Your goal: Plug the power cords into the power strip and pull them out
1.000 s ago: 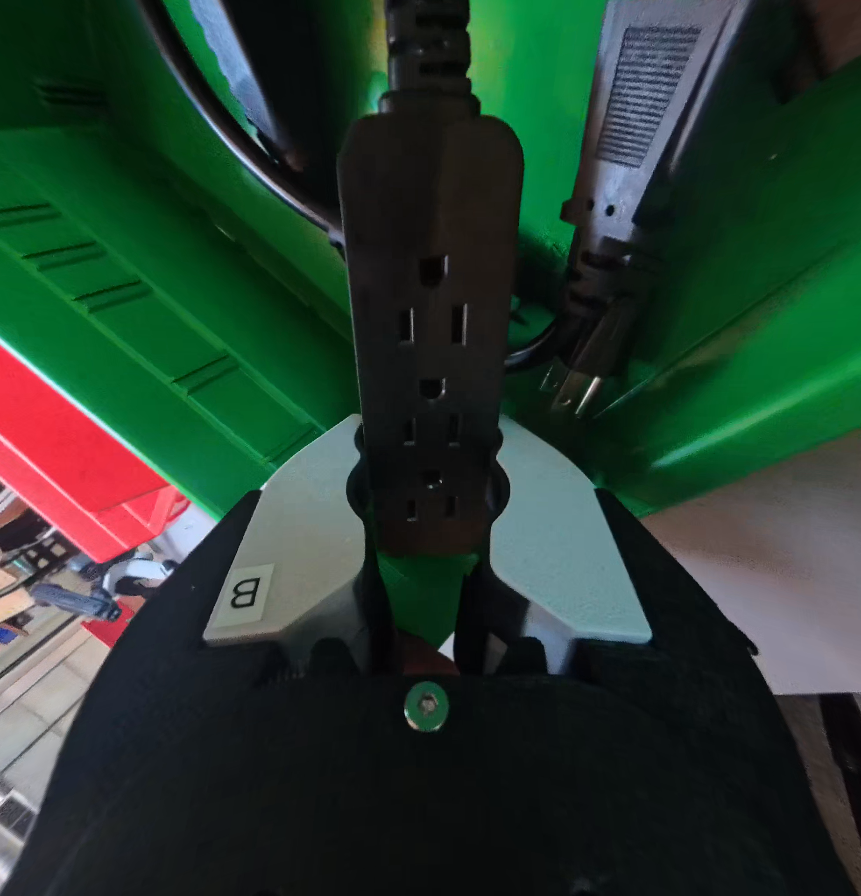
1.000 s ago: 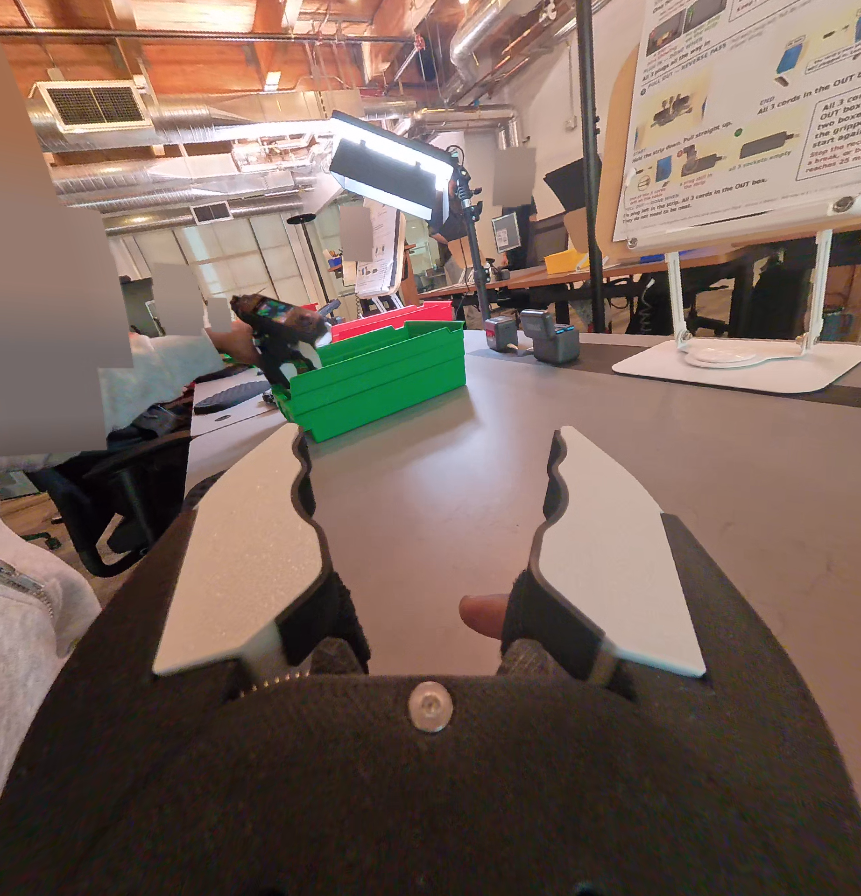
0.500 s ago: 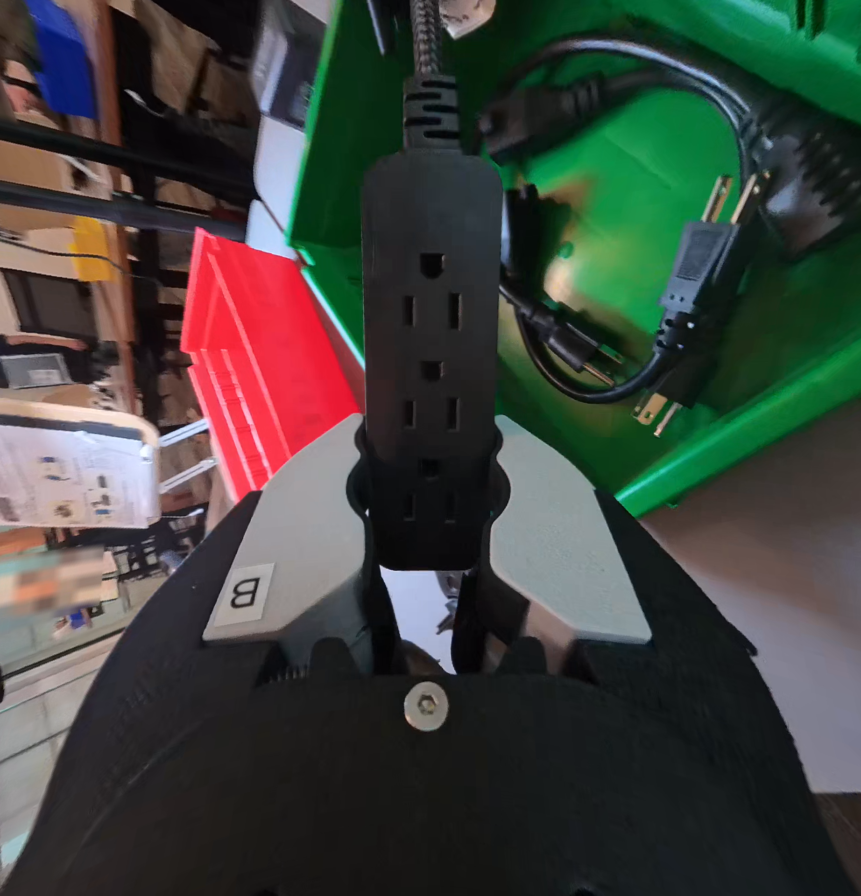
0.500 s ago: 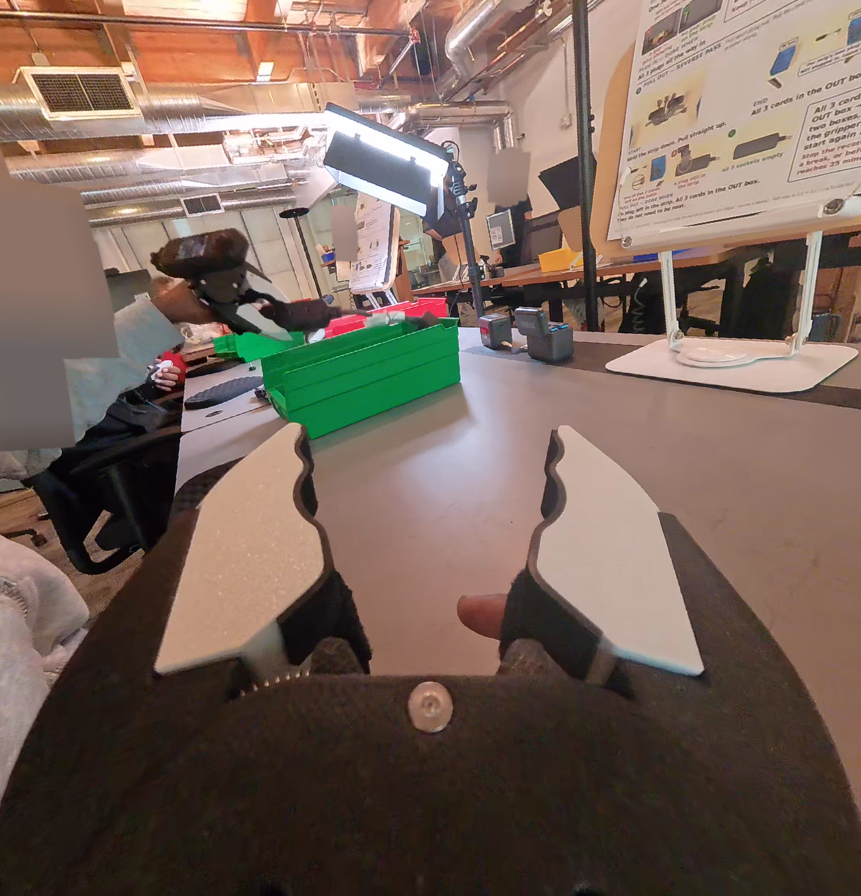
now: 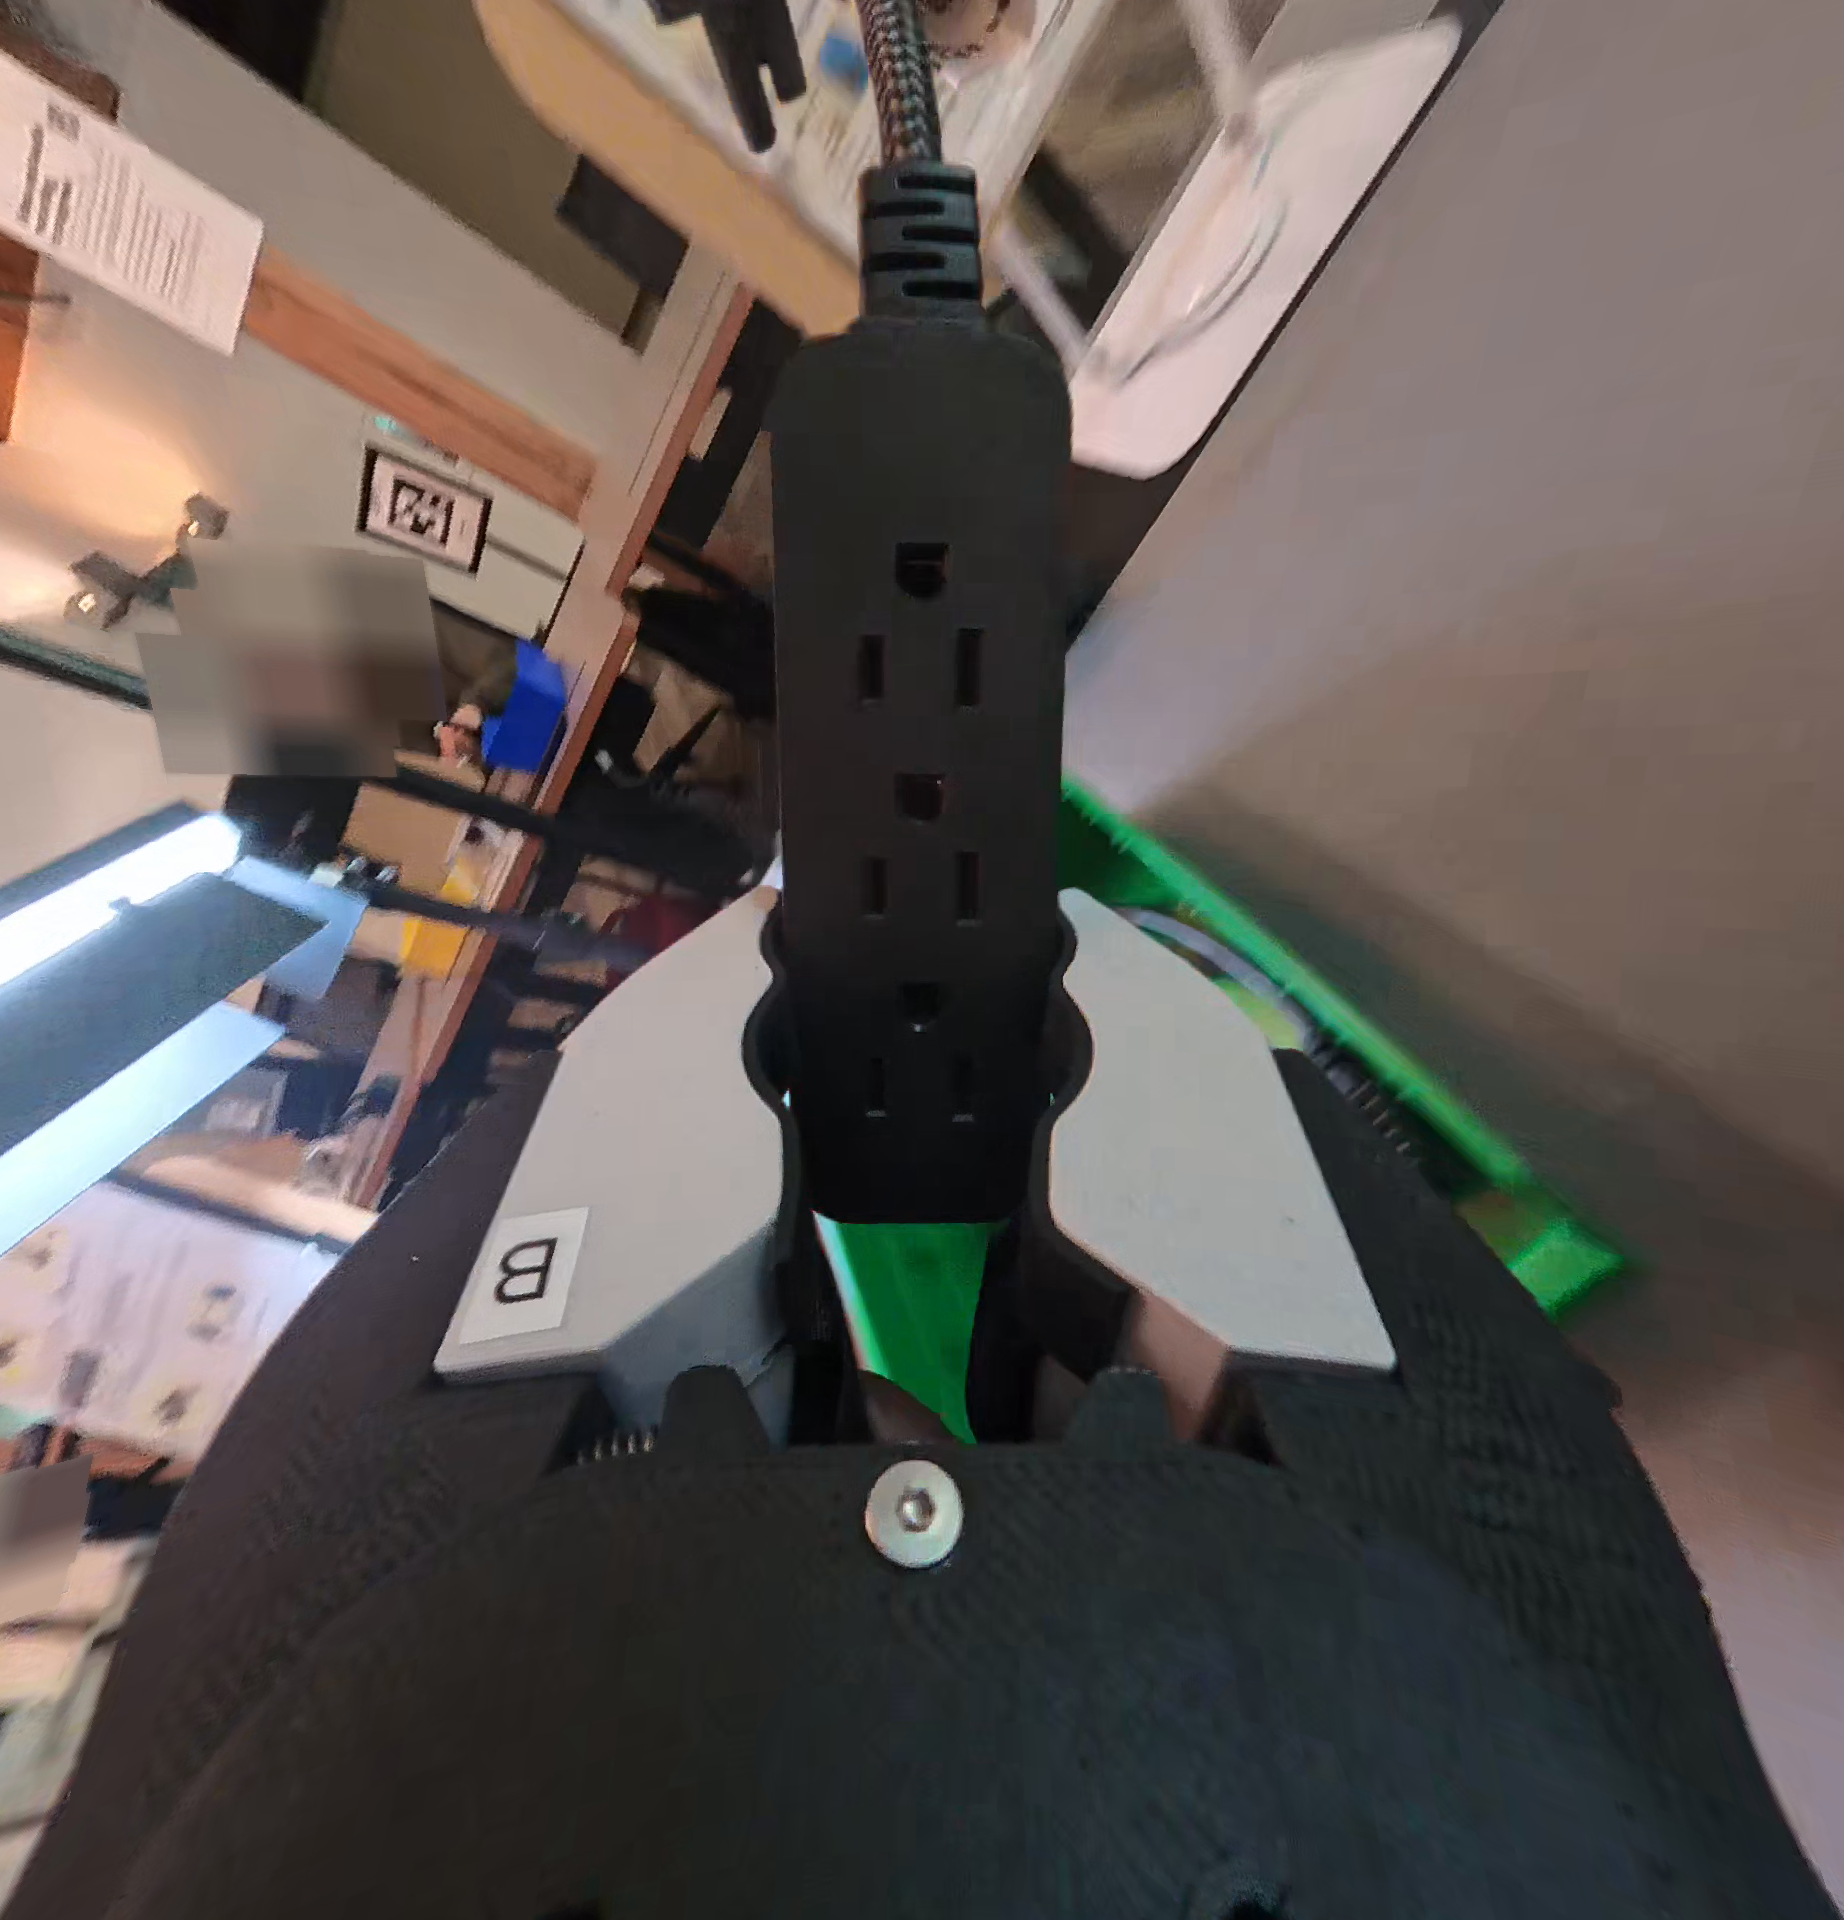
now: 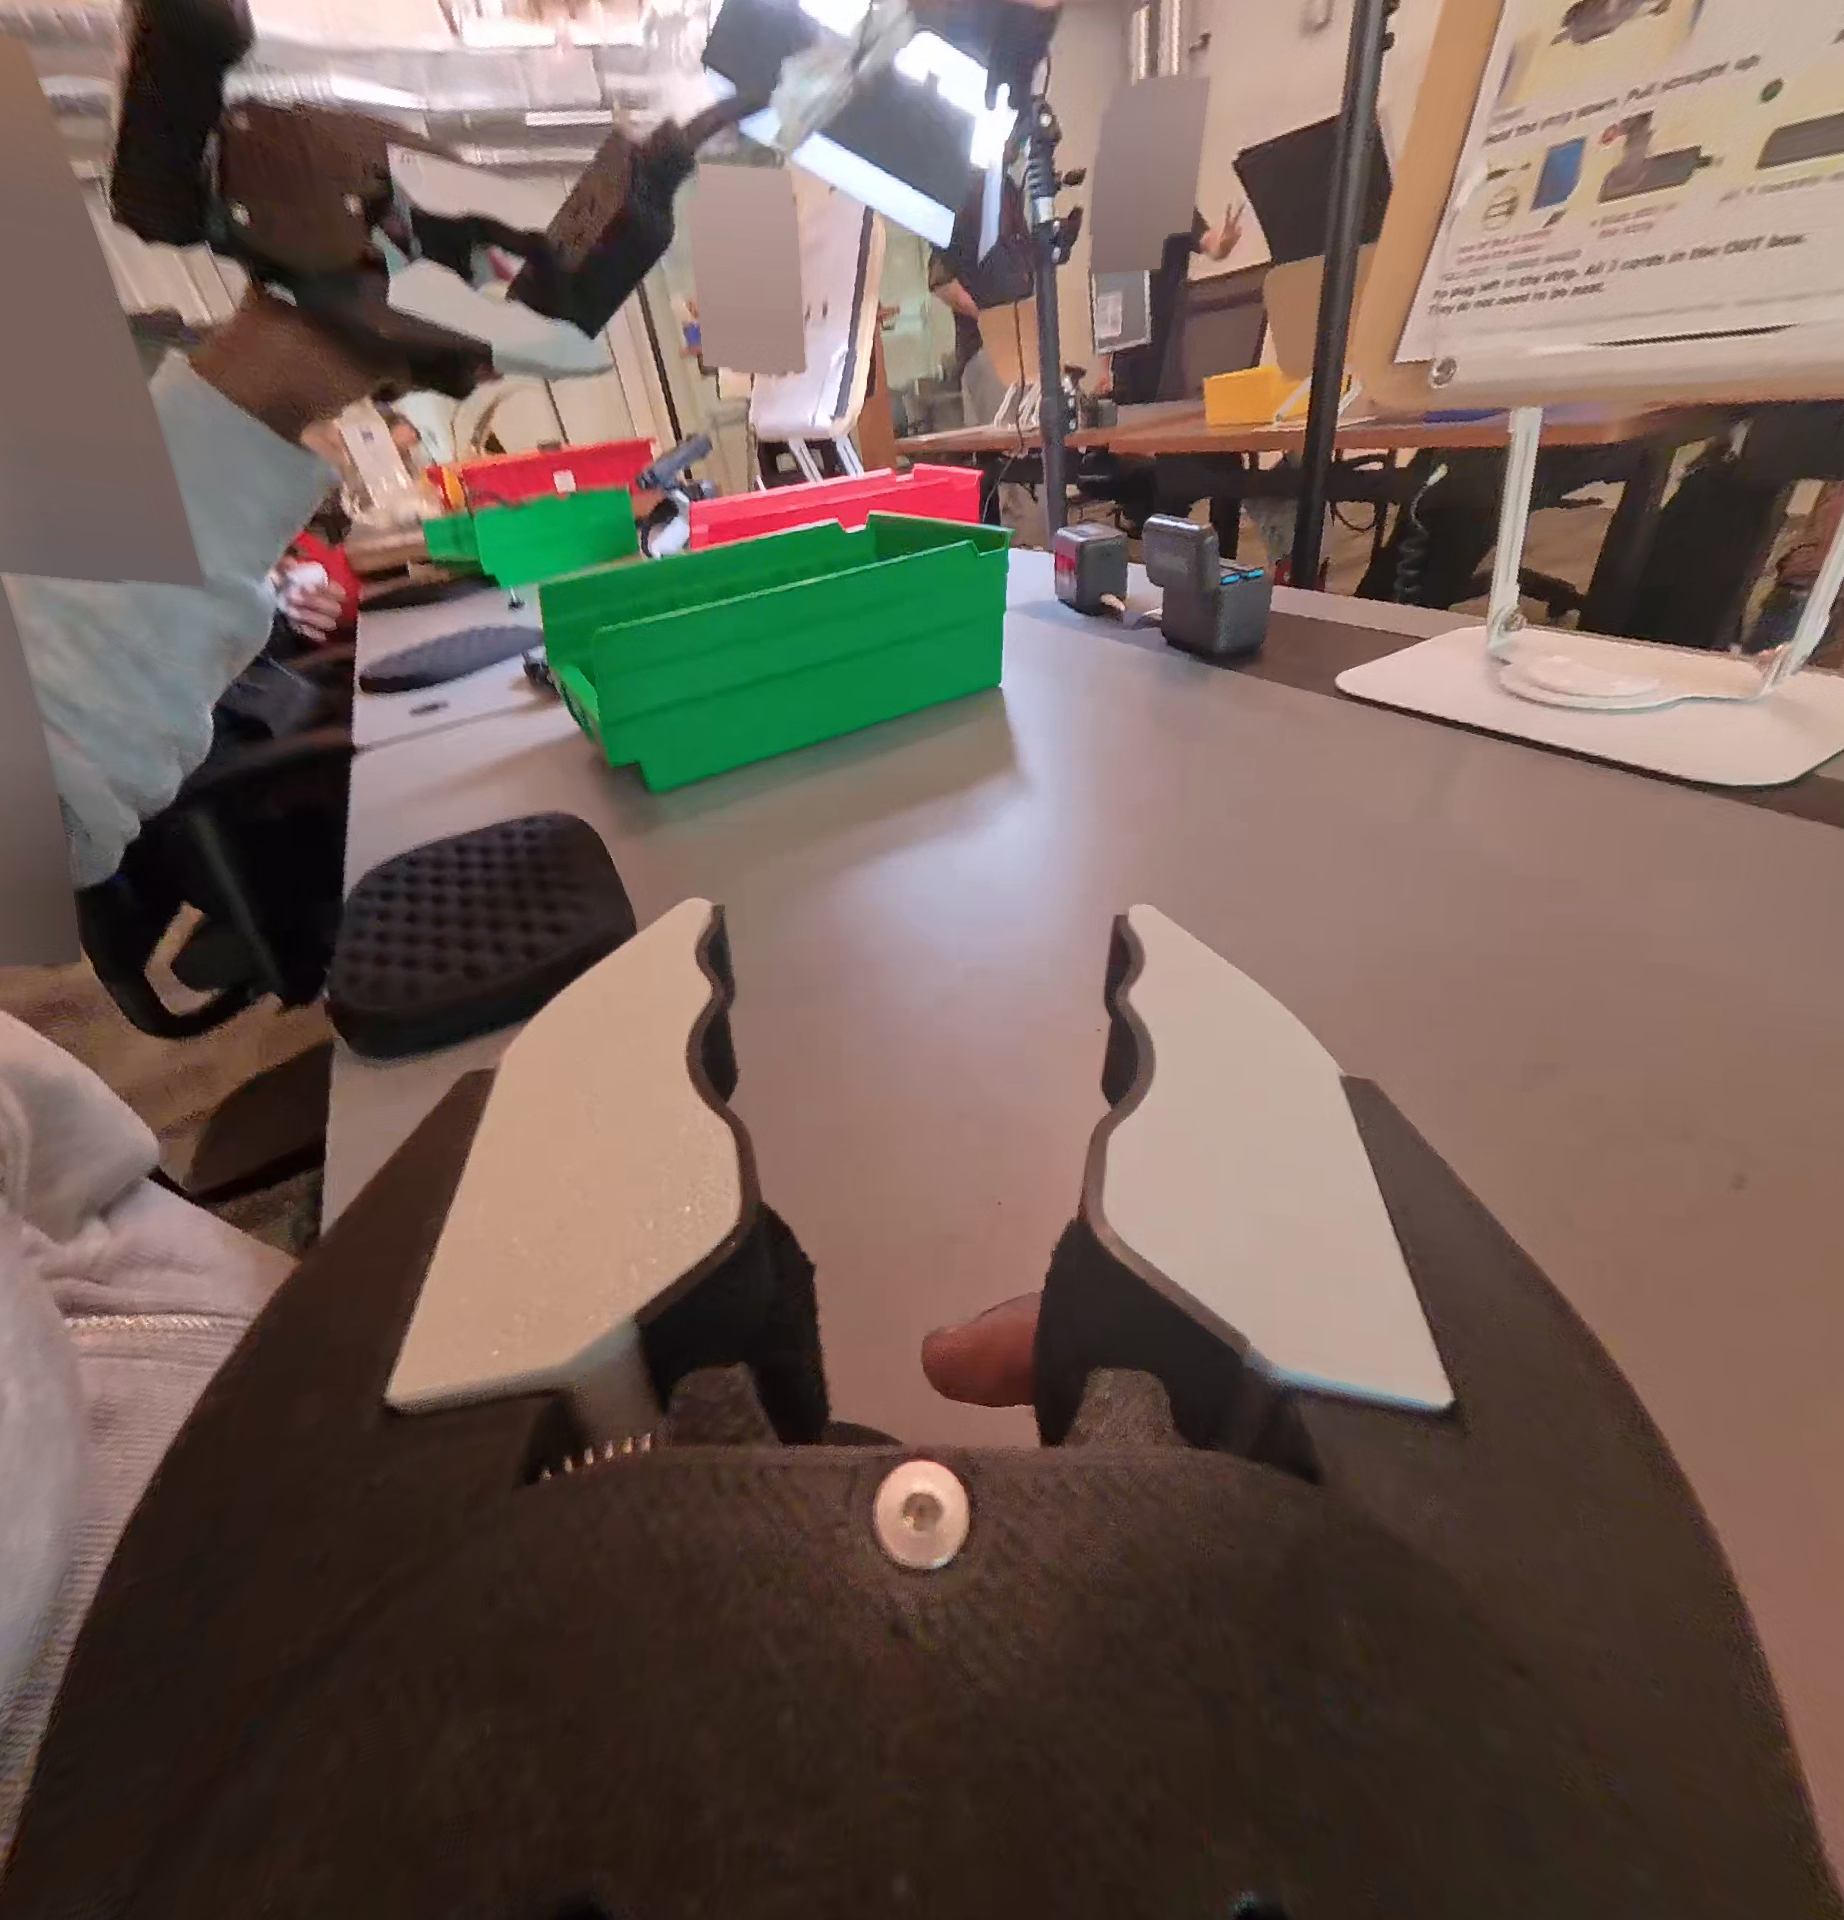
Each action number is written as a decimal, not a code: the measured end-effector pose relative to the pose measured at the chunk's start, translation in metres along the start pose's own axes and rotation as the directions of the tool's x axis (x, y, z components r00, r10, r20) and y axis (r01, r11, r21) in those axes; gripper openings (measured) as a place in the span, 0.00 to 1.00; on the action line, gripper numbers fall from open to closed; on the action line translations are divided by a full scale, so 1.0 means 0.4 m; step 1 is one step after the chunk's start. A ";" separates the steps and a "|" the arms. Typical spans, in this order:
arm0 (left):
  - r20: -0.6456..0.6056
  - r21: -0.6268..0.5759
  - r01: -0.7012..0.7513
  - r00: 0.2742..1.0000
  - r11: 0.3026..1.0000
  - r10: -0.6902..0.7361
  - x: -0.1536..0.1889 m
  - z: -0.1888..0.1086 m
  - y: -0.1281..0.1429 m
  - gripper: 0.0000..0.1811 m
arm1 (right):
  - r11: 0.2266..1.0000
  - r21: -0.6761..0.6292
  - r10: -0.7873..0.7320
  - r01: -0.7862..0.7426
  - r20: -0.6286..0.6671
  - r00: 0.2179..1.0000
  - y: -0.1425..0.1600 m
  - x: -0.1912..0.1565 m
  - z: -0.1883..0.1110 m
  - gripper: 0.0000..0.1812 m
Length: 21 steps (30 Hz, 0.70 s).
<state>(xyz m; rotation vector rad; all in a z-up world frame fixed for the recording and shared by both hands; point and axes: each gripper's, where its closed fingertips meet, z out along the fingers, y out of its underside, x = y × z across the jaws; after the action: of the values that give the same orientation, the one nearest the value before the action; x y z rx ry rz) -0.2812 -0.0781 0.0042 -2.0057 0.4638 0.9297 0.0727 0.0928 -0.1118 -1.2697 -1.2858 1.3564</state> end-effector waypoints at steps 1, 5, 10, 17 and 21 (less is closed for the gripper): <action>-0.020 0.032 0.011 1.000 0.999 -0.010 0.027 0.006 -0.029 0.24 | 0.999 -0.007 -0.035 0.035 -0.001 0.999 -0.004 -0.005 0.002 0.36; -0.110 0.122 0.013 0.994 0.993 0.000 0.151 0.038 -0.140 0.24 | 0.968 -0.032 -0.250 0.250 0.006 0.968 -0.054 -0.038 0.021 0.26; -0.132 0.181 -0.157 0.974 0.971 0.182 0.305 0.080 -0.247 0.24 | 0.803 -0.092 -0.590 0.589 0.020 0.807 -0.151 -0.079 0.067 0.26; -0.108 0.224 -0.382 0.905 0.897 0.412 0.481 0.103 -0.324 0.24 | 0.473 -0.298 -0.854 0.829 0.077 0.515 -0.117 -0.054 0.162 0.27; -0.171 0.257 -0.408 0.873 0.876 0.457 0.548 0.114 -0.337 0.24 | 0.344 -0.398 -0.901 0.850 0.117 0.419 -0.057 -0.024 0.189 0.26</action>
<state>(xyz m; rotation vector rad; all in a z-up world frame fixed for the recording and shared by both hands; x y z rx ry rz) -0.0747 0.0402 -0.1042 -1.8457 1.1363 0.8702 -0.0026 0.0763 -0.0916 -0.6107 -1.8244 0.1855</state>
